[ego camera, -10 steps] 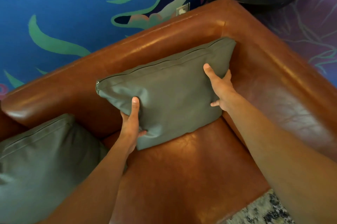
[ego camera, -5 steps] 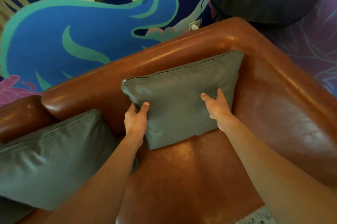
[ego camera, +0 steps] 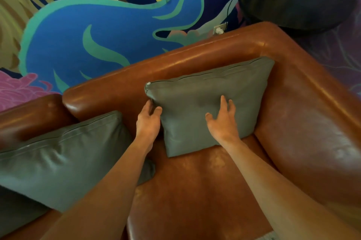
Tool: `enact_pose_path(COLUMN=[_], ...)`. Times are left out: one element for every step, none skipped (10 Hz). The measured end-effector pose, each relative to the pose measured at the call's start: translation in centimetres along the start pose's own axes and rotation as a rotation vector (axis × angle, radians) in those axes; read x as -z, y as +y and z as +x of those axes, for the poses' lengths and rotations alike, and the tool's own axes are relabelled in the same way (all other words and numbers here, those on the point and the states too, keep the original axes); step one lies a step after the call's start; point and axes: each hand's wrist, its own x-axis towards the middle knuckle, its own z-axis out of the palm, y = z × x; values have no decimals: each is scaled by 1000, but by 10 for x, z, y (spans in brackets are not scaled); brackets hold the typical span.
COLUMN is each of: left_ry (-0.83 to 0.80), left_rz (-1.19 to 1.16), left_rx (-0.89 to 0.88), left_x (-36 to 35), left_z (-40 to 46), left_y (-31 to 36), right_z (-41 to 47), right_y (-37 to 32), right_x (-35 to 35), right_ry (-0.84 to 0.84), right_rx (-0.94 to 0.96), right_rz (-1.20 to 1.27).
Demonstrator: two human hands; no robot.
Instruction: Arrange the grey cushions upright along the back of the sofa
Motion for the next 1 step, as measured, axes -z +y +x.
enact_pose_path(left_ry=[12], left_rz=[84], left_rx=[-74], left_x=[13], left_z=[-5], left_y=[-8], right_z=[-13], right_y=[-10], right_x=[-20], right_ry=[-11], right_rx=[128], right_rz=[-47])
